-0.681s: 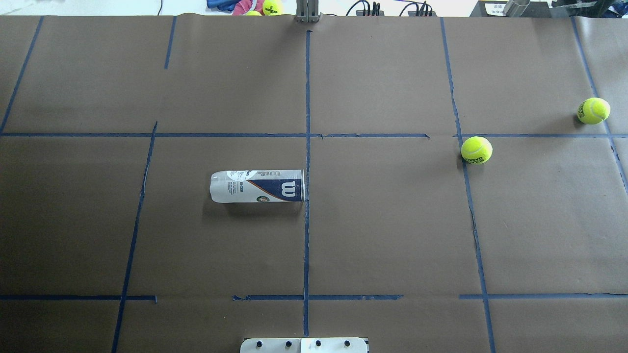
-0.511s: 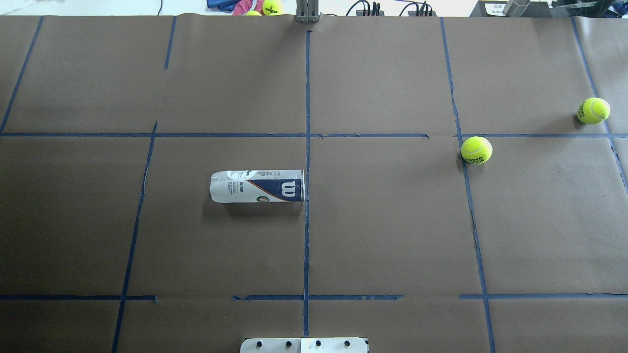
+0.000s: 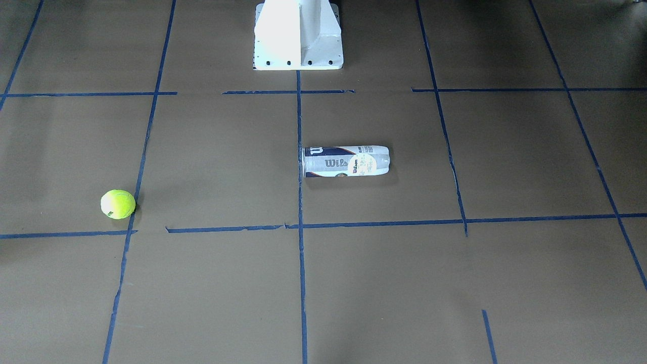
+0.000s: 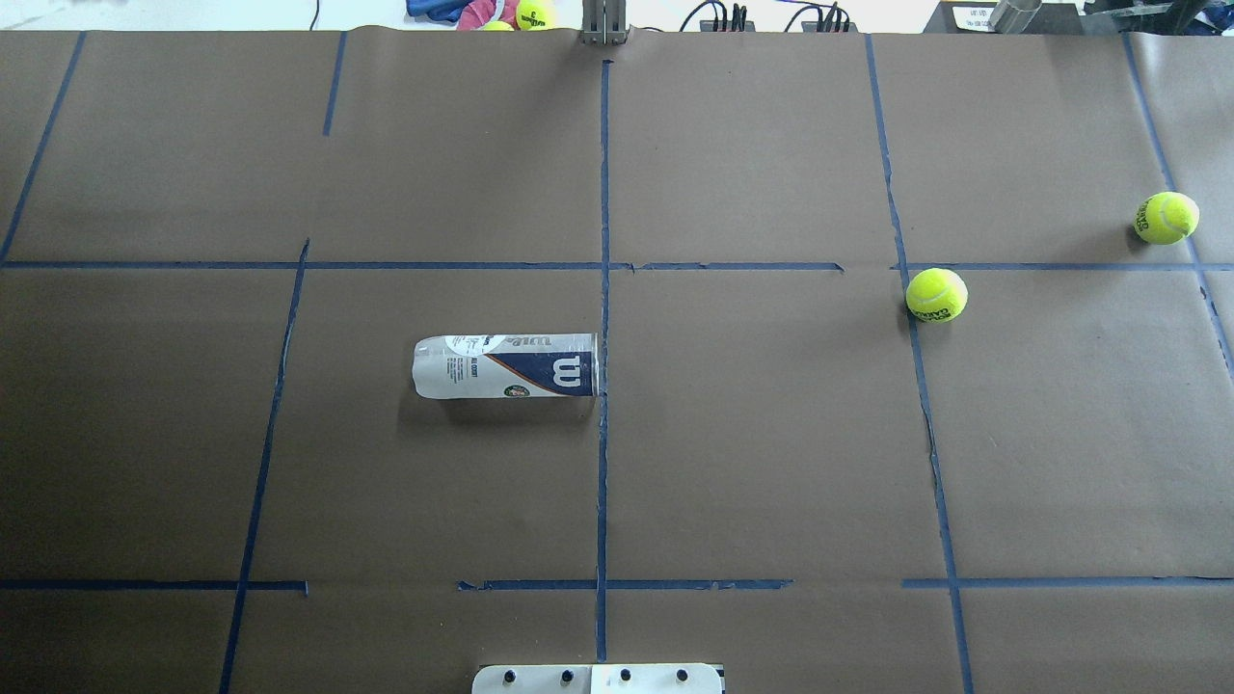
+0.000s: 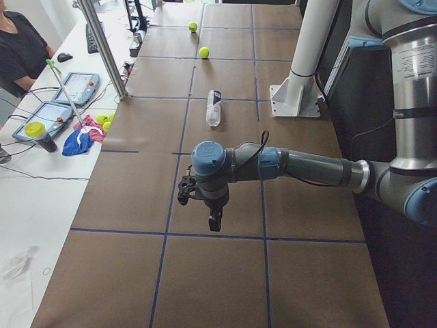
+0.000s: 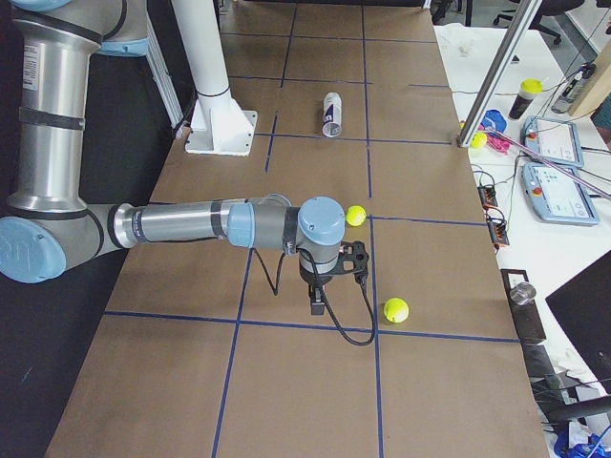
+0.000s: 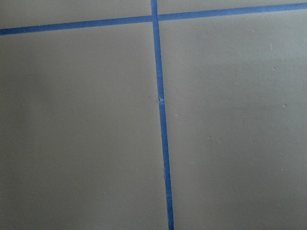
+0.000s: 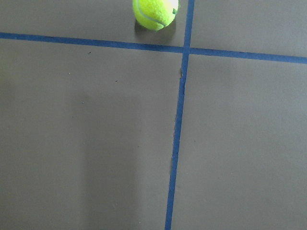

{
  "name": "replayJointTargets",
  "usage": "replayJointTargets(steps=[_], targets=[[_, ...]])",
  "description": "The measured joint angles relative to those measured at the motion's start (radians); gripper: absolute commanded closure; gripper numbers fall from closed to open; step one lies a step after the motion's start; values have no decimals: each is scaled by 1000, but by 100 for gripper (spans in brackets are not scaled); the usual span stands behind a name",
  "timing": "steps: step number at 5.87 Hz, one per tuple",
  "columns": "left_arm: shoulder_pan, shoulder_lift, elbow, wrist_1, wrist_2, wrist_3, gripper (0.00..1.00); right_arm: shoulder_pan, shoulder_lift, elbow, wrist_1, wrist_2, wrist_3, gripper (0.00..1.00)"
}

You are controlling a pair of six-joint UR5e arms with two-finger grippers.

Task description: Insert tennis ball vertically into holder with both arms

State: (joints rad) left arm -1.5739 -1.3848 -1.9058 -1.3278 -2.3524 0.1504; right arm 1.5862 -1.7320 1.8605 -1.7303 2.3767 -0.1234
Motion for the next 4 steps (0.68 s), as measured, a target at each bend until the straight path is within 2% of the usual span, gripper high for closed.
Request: replayJointTargets(steps=[4], targets=[[-1, 4, -19, -6, -2, 3, 0, 0, -5, -18, -2, 3, -1, 0]])
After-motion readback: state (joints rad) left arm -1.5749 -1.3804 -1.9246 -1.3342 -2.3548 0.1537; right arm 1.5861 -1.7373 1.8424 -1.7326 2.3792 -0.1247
